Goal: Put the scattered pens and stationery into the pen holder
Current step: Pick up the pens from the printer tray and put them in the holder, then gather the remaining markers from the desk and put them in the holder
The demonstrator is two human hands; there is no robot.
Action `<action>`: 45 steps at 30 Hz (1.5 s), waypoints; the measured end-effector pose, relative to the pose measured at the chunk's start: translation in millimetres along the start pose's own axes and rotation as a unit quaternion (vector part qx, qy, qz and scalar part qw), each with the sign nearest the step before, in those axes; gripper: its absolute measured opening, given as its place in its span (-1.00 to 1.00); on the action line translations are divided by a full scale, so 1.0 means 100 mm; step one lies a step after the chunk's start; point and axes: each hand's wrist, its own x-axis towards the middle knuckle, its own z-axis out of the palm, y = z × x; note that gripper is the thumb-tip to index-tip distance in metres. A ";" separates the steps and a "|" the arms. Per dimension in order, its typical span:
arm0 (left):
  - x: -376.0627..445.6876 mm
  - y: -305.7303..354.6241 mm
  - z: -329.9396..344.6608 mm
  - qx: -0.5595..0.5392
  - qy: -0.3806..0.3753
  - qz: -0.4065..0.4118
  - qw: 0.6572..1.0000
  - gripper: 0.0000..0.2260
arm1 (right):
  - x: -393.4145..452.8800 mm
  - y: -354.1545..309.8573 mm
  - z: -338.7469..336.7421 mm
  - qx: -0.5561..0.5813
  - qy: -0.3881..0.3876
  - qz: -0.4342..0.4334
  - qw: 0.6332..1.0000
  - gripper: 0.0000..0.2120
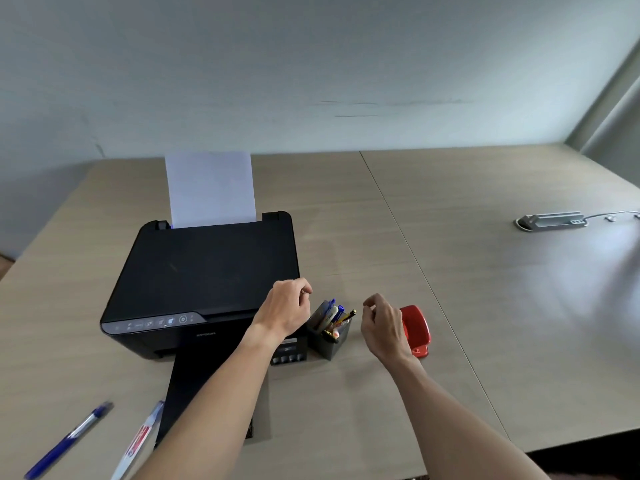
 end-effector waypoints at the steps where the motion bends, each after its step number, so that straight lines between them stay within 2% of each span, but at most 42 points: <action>1: 0.00 -0.01 -0.02 -0.005 0.002 0.003 1.000 -0.83 | -0.02 0.01 -0.02 -0.011 0.004 0.004 1.000 -0.84; 5: -0.16 -0.12 -0.14 -0.026 0.005 0.018 0.999 -0.87 | -0.29 0.10 0.05 -0.092 -0.045 0.003 0.995 -0.82; 11: -0.83 -0.54 -0.32 -0.026 -0.023 0.019 0.999 -0.89 | -0.76 -0.02 0.74 -0.143 -0.213 -0.049 0.965 -0.85; 13: -1.11 -0.80 -0.37 -0.018 -0.023 -0.009 1.000 -0.90 | -0.87 -0.21 1.03 -0.143 -0.243 -0.086 0.956 -0.85; 16: -1.57 -1.25 -0.49 0.012 -0.006 -0.091 0.996 -0.95 | -0.99 -0.54 1.45 -0.157 -0.285 -0.144 0.935 -0.84; 21: -2.26 -1.93 -0.83 0.061 0.018 -0.228 0.972 -0.94 | -1.18 -1.08 2.09 -0.178 -0.311 -0.298 0.885 -0.87; 25: -2.67 -2.49 -1.05 0.122 0.047 -0.340 0.931 -0.89 | -1.34 -1.42 2.56 -0.223 -0.321 -0.395 0.831 -0.77; 29: -2.83 -2.90 -1.21 0.185 0.043 -0.389 0.902 -0.95 | -1.51 -1.59 2.92 -0.280 -0.321 -0.425 0.799 -0.78; 34: -2.87 -3.18 -1.35 0.188 -0.007 -0.426 0.885 -0.80 | -1.62 -1.68 3.28 -0.290 -0.363 -0.415 0.782 -0.72; 38: -2.87 -3.29 -1.33 0.188 -0.040 -0.413 0.890 -0.79 | -1.71 -1.70 3.41 -0.304 -0.411 -0.400 0.761 -0.78; 41: -2.88 -3.35 -1.31 0.206 -0.067 -0.398 0.891 -0.78 | -1.68 -1.74 3.45 -0.309 -0.427 -0.419 0.739 -0.81; 45: -2.86 -3.33 -1.36 0.274 -0.086 -0.376 0.881 -0.80 | -1.65 -1.77 3.42 -0.260 -0.402 -0.433 0.764 -0.84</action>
